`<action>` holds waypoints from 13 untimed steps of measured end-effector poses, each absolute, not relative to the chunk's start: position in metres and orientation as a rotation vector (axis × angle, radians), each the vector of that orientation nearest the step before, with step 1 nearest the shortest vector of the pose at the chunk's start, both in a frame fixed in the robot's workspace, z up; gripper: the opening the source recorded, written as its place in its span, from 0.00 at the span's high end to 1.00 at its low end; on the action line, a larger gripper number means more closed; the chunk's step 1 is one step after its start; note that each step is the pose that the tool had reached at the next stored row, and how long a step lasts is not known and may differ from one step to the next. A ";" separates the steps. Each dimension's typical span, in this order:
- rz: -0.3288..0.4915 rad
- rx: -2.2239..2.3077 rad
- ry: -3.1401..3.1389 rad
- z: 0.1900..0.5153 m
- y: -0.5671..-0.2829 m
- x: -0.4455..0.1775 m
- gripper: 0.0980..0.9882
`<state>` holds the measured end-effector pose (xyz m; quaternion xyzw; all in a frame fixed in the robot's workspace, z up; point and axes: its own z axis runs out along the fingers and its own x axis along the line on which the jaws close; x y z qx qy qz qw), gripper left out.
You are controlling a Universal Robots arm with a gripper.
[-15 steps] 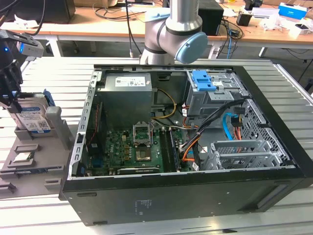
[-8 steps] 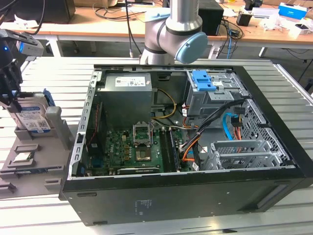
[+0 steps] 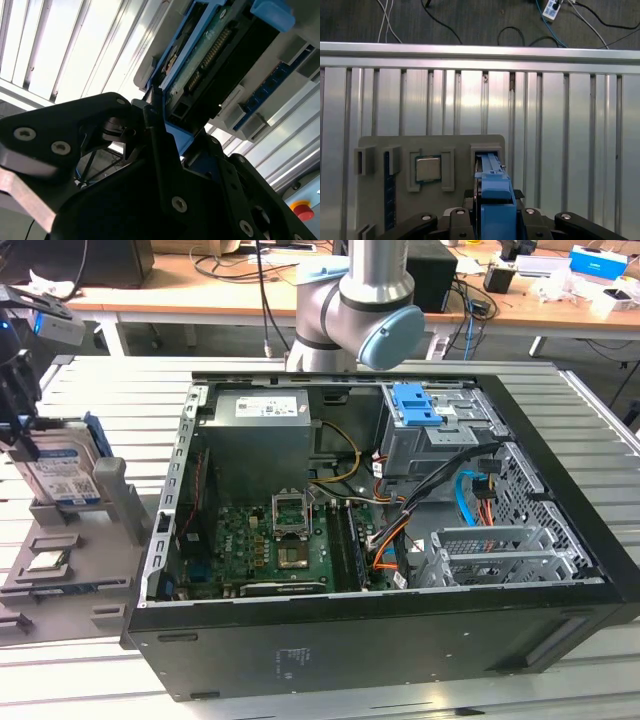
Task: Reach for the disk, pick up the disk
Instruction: 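Pick up the disk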
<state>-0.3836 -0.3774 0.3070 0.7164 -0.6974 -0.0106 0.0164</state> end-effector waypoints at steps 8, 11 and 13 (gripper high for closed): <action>-0.033 2.227 -2.168 0.319 -0.377 -0.383 0.70; -0.033 2.227 -2.168 0.323 -0.377 -0.383 0.70; -0.033 2.227 -2.168 0.326 -0.377 -0.383 0.70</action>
